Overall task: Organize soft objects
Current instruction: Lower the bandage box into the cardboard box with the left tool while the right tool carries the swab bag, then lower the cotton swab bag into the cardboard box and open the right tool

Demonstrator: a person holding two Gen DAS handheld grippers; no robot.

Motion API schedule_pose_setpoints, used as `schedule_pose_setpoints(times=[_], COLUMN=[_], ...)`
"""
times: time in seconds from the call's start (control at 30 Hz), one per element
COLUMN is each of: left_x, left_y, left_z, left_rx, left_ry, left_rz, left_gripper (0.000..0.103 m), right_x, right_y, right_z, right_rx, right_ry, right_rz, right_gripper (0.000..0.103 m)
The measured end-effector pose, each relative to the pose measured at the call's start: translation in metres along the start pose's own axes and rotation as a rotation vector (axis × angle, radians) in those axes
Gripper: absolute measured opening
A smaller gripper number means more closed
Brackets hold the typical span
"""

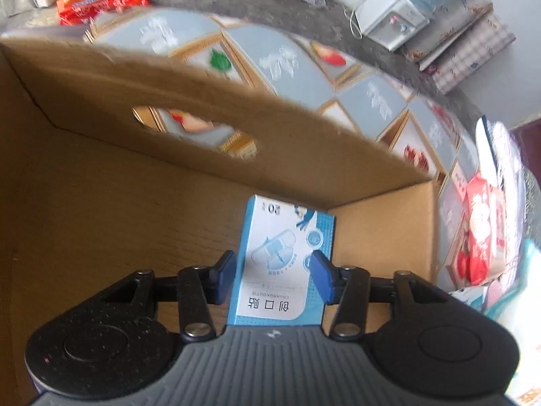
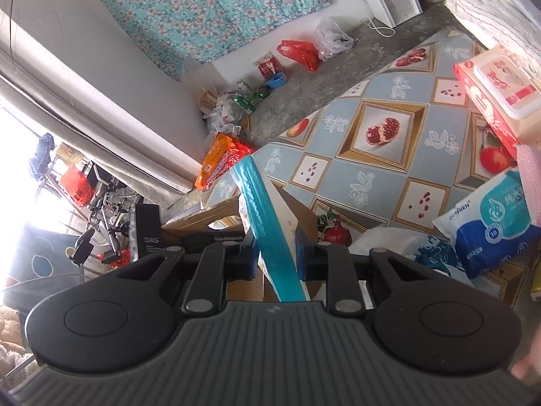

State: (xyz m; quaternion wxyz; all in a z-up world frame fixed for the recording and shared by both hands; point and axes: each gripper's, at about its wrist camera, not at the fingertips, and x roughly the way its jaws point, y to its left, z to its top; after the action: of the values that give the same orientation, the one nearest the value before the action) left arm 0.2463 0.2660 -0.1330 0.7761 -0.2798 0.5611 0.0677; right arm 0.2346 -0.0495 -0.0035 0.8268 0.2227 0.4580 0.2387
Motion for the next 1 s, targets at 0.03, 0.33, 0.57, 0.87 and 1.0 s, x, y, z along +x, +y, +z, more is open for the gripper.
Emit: schedule_pose_setpoints(times=[0.03, 0.33, 0.57, 0.87, 1.0], left_x=[-0.008, -0.102, -0.155, -0.158, -0.143], left_y=[0.002, 0.032, 0.069, 0.092, 0.093], left_z=[0.000, -0.003, -0.012, -0.026, -0.031], left_rx=[-0.003, -0.035, -0.090, -0.069, -0.042], left_ry=[-0.020, -0.179, -0.265, -0.212, -0.172], left_rz=[0.002, 0.102, 0.147, 0.223, 0.225], left_gripper=[0.055, 0.058, 0.058, 0.058, 0.058], right_x=[0.001, 0.030, 0.063, 0.210, 0.258], right_y=[0.002, 0.053, 0.104, 0.145, 0.148], right_z=[0.002, 0.028, 0.040, -0.006, -0.021], right_rx=[-0.007, -0.170, -0.278, -0.527, -0.709], right_ry=[0.002, 0.038, 0.167, 0.739, 0.767], right_rz=[0.006, 0.069, 0.140, 0.100, 0.015], right_gripper=[0.021, 0.023, 0.021, 0.021, 0.026])
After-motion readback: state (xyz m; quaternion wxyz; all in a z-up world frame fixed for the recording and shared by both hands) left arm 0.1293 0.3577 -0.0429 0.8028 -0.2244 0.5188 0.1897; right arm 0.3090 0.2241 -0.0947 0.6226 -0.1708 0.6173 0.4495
